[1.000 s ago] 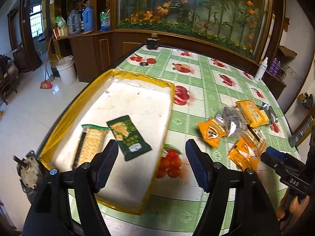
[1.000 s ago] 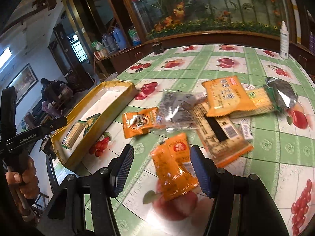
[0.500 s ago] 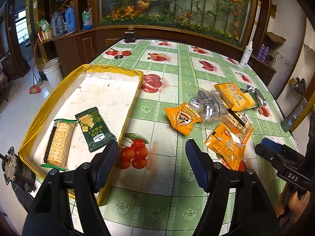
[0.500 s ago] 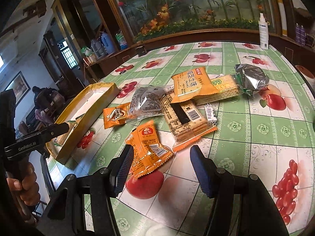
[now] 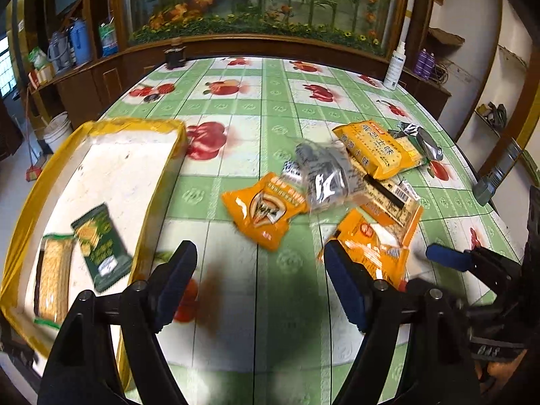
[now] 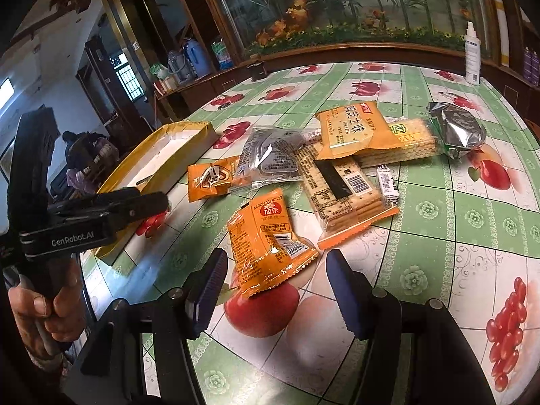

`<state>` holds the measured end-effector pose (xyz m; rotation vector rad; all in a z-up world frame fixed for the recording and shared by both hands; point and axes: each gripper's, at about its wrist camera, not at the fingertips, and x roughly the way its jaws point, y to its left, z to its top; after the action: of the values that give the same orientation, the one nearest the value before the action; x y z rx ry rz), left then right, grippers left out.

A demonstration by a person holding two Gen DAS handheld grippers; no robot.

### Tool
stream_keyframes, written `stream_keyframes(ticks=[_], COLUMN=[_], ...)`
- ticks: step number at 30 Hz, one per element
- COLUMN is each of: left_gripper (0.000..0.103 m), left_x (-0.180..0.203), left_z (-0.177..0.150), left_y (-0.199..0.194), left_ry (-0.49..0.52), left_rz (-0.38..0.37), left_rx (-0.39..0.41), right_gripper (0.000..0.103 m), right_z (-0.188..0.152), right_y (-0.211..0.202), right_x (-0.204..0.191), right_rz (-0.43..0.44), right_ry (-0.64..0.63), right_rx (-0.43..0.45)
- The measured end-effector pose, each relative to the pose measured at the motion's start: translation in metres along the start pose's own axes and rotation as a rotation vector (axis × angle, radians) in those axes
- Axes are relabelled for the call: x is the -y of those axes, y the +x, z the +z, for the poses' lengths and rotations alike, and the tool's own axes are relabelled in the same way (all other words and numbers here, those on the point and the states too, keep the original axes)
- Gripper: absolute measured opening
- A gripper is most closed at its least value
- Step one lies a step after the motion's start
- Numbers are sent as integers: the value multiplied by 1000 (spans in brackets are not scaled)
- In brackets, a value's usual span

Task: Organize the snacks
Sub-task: 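Move left tool toward orange packet while right tool approaches another orange packet, then grasp orange packet with left tool while right tool grasps orange packet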

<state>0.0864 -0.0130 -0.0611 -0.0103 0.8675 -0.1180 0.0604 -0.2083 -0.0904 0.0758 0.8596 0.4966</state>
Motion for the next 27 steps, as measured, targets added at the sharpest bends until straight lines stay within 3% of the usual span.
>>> stream_keyframes(ticks=[13,27], left_gripper=[78,86], left_x=[6,6], left_z=[24,28], left_y=[52,86], left_ry=[178,214], left_rz=[-16,-12], left_rx=[-73,-133], right_gripper=[70,77], right_z=[12,22], right_y=[29,69], right_x=[-16,-38], right_rz=[29,-33], right_ry=[-125,-284], right_rx=[-76,-164])
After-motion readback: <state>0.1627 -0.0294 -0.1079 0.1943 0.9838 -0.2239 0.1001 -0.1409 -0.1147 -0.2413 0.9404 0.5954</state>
